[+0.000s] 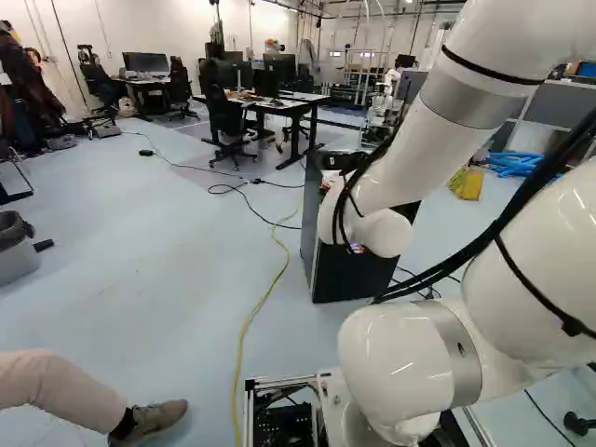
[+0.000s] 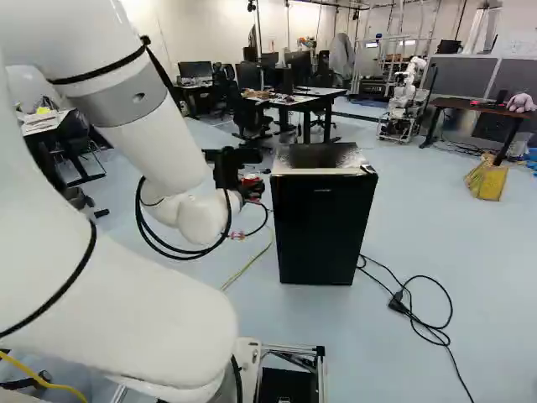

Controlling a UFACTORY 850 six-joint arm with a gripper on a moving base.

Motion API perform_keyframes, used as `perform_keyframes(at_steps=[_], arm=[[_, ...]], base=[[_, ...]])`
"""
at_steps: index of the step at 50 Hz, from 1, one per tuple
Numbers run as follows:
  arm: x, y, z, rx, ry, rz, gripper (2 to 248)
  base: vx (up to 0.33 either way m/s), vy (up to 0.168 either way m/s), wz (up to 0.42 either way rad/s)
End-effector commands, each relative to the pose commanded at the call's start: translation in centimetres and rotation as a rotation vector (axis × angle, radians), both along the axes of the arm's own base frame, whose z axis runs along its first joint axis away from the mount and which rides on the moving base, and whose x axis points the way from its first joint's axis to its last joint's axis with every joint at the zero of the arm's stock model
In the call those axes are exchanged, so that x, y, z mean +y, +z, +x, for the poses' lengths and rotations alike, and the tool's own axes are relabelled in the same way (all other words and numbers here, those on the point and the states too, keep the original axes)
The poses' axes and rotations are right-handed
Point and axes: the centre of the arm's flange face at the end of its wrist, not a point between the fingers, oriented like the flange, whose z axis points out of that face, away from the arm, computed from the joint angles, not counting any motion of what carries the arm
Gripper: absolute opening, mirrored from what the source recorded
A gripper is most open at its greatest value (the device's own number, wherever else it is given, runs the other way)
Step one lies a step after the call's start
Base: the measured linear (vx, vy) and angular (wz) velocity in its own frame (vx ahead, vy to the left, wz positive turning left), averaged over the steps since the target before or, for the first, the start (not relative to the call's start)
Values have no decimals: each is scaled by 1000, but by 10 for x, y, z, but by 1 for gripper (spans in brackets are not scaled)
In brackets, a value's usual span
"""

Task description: Grab a drink from the fridge

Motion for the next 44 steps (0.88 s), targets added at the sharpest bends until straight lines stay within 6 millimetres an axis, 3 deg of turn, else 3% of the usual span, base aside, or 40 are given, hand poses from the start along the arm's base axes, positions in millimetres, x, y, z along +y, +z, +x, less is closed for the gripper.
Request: perform_keyframes(at_steps=[19,44], arm=[[4,-7,-17,4,15,1,93],[5,-8,-19,4,17,1,93]], base=[[0,0,0],[0,0,0]])
